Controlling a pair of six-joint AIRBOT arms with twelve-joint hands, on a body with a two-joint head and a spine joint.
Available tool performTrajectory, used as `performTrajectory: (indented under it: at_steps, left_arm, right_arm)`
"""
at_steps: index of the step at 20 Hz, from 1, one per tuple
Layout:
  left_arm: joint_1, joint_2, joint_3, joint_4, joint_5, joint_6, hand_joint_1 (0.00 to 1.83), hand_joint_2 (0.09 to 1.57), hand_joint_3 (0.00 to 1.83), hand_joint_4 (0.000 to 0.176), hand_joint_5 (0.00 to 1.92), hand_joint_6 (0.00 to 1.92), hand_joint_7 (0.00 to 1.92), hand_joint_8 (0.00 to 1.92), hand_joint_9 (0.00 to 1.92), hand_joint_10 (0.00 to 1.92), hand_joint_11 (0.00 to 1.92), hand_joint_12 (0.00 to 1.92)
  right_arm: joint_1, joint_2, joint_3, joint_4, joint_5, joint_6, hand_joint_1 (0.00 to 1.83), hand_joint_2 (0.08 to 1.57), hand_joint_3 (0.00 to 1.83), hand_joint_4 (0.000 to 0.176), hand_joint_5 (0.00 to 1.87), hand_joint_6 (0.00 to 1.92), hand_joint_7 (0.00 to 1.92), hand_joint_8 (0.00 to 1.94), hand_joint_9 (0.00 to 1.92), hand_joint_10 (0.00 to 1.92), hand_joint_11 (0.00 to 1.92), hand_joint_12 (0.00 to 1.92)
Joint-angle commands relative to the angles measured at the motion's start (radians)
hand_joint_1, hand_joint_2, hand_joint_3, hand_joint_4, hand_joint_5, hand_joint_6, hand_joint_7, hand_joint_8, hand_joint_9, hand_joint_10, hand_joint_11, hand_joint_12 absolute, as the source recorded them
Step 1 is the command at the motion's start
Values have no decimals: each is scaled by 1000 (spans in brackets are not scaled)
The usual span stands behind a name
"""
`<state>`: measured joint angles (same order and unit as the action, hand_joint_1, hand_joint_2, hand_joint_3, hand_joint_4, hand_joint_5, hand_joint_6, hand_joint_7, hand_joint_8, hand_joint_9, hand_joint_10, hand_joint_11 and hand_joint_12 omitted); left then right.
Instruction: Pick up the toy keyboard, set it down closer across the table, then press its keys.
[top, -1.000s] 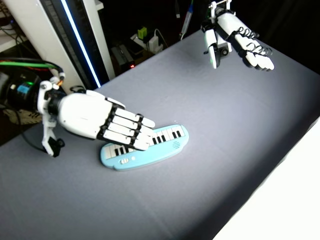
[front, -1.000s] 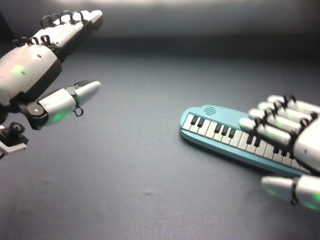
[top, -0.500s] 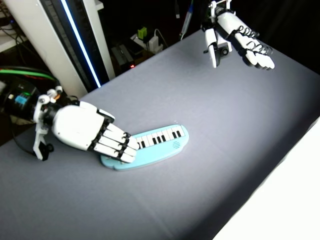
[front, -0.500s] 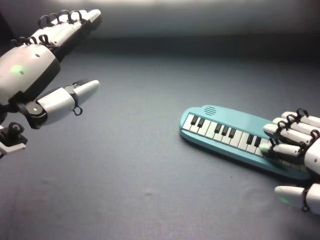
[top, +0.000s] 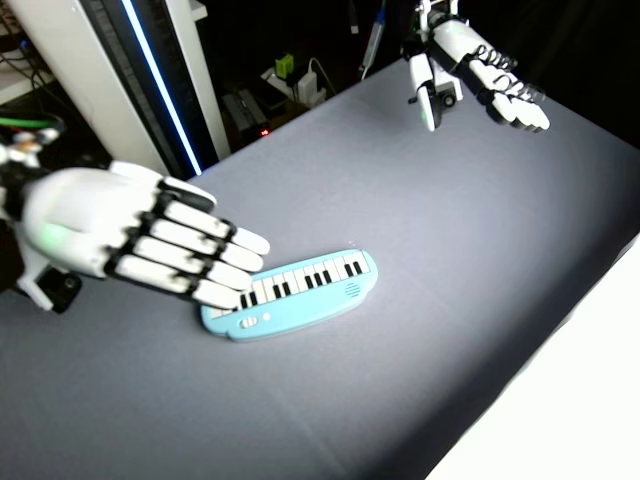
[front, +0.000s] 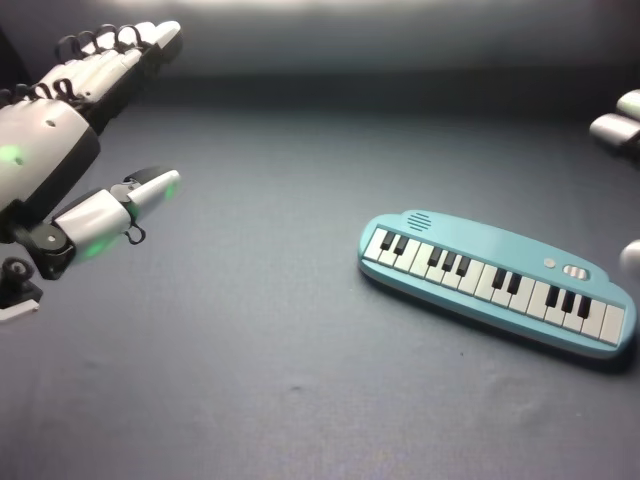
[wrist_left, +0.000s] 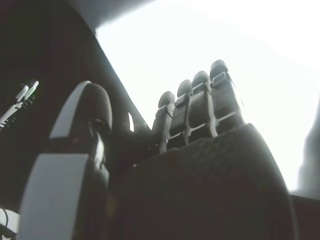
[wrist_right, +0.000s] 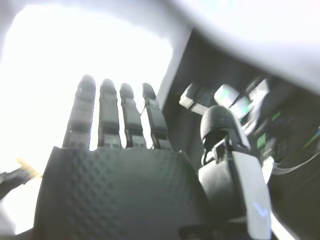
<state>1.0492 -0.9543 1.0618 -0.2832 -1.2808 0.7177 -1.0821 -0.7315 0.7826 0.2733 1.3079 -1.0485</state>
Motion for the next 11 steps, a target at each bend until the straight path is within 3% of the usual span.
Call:
performTrajectory:
  at_steps: [1,2,3,4,5,6,7,8,9,10,11]
  left_arm:
    - [-2,15,-6,2,-199,-3,785,1428,6,91,0,0,0,0,0,0,0,0]
    - [7,19,-12,-4,-232,-2,785,1428,6,91,0,0,0,0,0,0,0,0]
    - [15,24,-20,-12,-271,-2,580,1445,13,89,0,0,0,0,0,0,0,0]
    - [21,30,-27,-16,-306,-2,580,1445,13,89,0,0,0,0,0,0,0,0]
    - [25,35,-33,-16,-336,-2,446,1422,2,86,0,0,0,0,0,0,0,0]
    - [28,38,-37,-16,-358,-2,446,1422,2,86,0,0,0,0,0,0,0,0]
    - [32,41,-42,-16,-396,-2,420,1410,0,74,0,0,0,0,0,0,0,0]
    - [34,45,-48,-16,-436,-1,435,1376,0,107,0,0,0,0,0,0,0,0]
    - [37,54,-56,-14,-448,4,435,1376,0,107,0,0,0,0,0,0,0,0]
    - [33,60,-60,-4,-448,18,621,1359,0,111,0,0,0,0,0,0,0,0]
    - [19,65,-64,14,-448,32,621,1359,0,111,0,0,0,0,0,0,0,0]
  right_arm:
    - [-11,13,-5,10,237,14,263,1454,8,51,3,1,0,0,0,0,0,0]
    - [-30,18,-9,20,275,17,263,1454,8,51,3,1,0,0,0,0,0,0]
    - [-54,27,-14,31,325,23,303,1431,0,45,0,0,0,0,0,0,1,0]
    - [-64,36,-20,34,372,35,303,1431,0,45,0,0,0,0,0,0,1,0]
    - [-71,42,-22,34,402,49,336,1412,0,14,0,0,0,0,0,0,27,15]
    - [-74,45,-22,34,424,57,336,1412,0,14,0,0,0,0,0,0,27,15]
    - [-76,51,-27,34,454,60,394,1401,0,10,0,0,0,0,2,1,32,22]
    - [-75,65,-30,35,455,60,433,1341,0,0,0,0,0,0,52,14,5,181]
    - [-73,70,-29,33,455,60,433,1341,0,0,0,0,0,0,52,14,5,181]
    - [-69,73,-30,29,455,60,445,1327,0,35,0,0,0,0,59,9,0,76]
    - [-67,80,-29,19,455,60,445,1327,0,35,0,0,0,0,59,9,0,76]
